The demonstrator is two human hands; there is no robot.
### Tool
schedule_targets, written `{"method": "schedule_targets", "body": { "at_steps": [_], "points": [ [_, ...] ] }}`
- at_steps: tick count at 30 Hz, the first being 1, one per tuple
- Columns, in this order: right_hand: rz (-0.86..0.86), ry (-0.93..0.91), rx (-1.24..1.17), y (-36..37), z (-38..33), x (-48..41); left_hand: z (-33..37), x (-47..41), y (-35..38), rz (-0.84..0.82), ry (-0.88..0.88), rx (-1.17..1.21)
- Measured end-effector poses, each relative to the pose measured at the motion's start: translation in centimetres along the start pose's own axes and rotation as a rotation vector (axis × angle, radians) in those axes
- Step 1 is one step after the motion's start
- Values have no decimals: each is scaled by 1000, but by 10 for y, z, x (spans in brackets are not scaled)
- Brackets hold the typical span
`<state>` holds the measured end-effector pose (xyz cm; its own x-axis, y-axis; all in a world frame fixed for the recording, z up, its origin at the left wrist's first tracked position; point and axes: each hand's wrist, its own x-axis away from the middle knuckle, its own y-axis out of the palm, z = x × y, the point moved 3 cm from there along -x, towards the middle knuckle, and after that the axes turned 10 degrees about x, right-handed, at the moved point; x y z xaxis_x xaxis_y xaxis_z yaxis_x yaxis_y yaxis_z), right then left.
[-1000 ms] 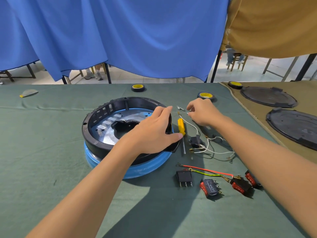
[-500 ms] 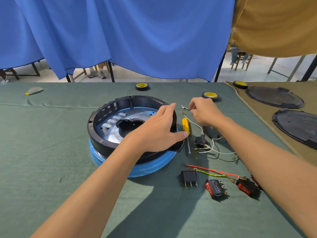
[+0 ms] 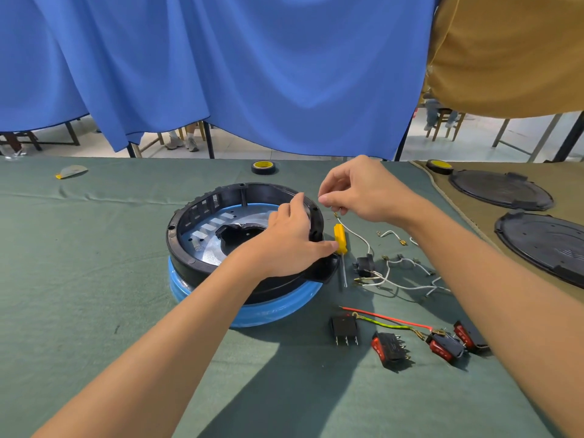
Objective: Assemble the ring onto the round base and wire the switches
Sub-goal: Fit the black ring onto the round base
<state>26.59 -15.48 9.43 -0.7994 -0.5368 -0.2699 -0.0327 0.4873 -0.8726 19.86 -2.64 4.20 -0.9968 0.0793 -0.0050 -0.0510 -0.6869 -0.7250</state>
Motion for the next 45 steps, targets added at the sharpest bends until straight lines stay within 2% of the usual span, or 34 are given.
{"method": "schedule_targets", "body": {
  "at_steps": [5,18,21,26,28,33,36,40,45],
  "points": [
    [-41,-64,149,8,-8,-6,0,-1,-1,4,-21,-11],
    [-82,-77,280,12,-12,-14,-2,-3,0,2,-7,0],
    [-111,0,182,10,-9,-14,-2,-3,0,0,-7,0],
    [-66,246,-188,12,6,-13,-1,-2,0,0,-20,-5],
    [-111,334,-275,18,8,-11,-1,-1,-1,14,-28,-22],
    [-194,565,-452,29,4,-6,-1,3,0,-4,-131,-249],
    [-185,604,-491,29,-4,-4,-5,6,-3,-39,-224,-309],
    [-209,639,-516,34,-15,-1,-18,13,-14,-105,-333,-233],
    [-231,655,-582,42,-29,3,-36,21,-30,-191,-311,-177]
  ]
}}
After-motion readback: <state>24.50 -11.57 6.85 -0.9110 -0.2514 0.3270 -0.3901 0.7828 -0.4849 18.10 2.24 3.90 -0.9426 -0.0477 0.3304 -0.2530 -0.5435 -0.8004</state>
